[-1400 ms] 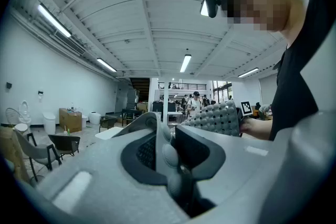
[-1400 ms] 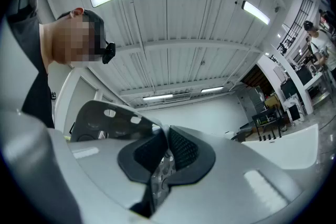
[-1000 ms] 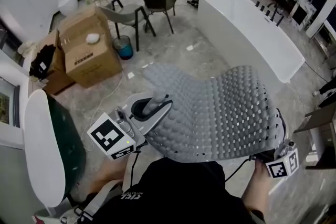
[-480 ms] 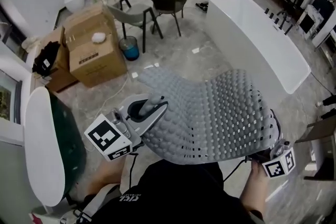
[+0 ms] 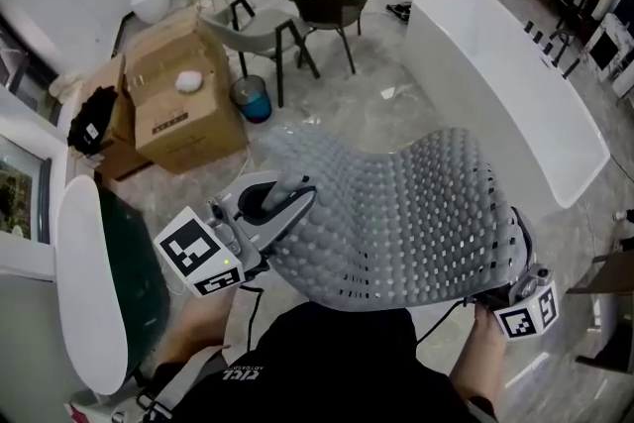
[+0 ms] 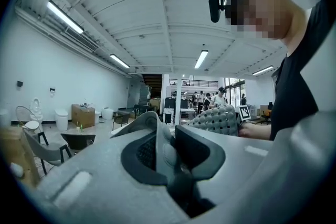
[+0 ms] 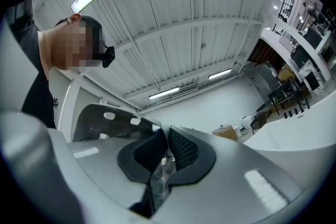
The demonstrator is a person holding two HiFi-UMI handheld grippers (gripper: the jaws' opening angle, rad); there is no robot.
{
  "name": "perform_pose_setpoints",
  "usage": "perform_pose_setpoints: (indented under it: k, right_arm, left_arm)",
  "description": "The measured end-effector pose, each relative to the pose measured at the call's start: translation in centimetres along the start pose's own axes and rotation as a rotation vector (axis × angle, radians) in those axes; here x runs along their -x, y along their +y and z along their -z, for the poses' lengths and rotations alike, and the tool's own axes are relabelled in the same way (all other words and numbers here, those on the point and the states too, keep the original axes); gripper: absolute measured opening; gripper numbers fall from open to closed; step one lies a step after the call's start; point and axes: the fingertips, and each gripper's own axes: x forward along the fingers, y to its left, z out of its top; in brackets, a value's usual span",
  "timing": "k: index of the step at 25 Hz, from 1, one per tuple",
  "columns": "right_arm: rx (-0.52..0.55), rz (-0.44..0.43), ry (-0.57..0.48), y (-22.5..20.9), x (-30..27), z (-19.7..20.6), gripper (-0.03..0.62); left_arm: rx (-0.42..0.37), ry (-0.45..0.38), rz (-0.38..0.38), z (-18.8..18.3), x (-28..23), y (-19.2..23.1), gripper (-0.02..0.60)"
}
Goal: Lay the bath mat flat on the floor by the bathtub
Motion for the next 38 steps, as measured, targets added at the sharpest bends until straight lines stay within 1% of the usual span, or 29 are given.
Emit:
perform_pose_setpoints:
  k: [3, 7, 10, 13, 18, 23, 26, 30, 34, 38]
  right_arm:
    - [-0.021, 0.013, 0.003, -4.1, -3.5, 0.0, 0.012]
    - [-0.024, 0.016, 0.000, -7.9, -7.0, -0.2, 0.012]
    - [-0.011, 0.015, -0.004, -10.2, -9.4, -0.4, 0.012]
    - [-0.008, 0.031, 0.000, -12.0, -11.6, -0.5, 0.012]
    - [0.012, 0.064, 0.002, -14.1, -14.6, 0.2, 0.012]
    - [0.039, 0.132, 0.012, -16.4, -18.6, 1.6, 0.012]
    - [0.058, 0.177, 0.012, -17.8, -22.2, 2.2, 0.012]
    - [0.086, 0.263, -0.007, -19.2, -27.3, 2.7, 0.012]
    - [0.100, 0.349, -0.027, -20.7, -32.1, 3.6, 0.012]
    - [0.102, 0.426, -0.036, -21.8, -35.7, 4.8, 0.012]
  left_arm:
    - [0.007, 0.013, 0.006, -0.9, -4.0, 3.3, 0.061]
    - [-0.001, 0.021, 0.014, -1.7, -8.3, 6.9, 0.061]
    - [-0.009, 0.010, 0.007, -2.3, -10.6, 9.7, 0.061]
    - [0.001, 0.000, 0.004, -3.0, -12.5, 12.4, 0.061]
    - [-0.006, -0.019, 0.050, -3.5, -15.1, 16.7, 0.061]
    - [0.012, -0.028, 0.114, -3.0, -18.4, 23.0, 0.061]
    - [0.005, -0.024, 0.173, -3.4, -20.7, 27.3, 0.061]
    - [0.011, -0.029, 0.252, -4.3, -23.2, 34.0, 0.061]
    - [0.007, -0.016, 0.287, -5.1, -25.1, 41.5, 0.061]
    - [0.003, 0.013, 0.346, -5.3, -27.7, 46.5, 0.060]
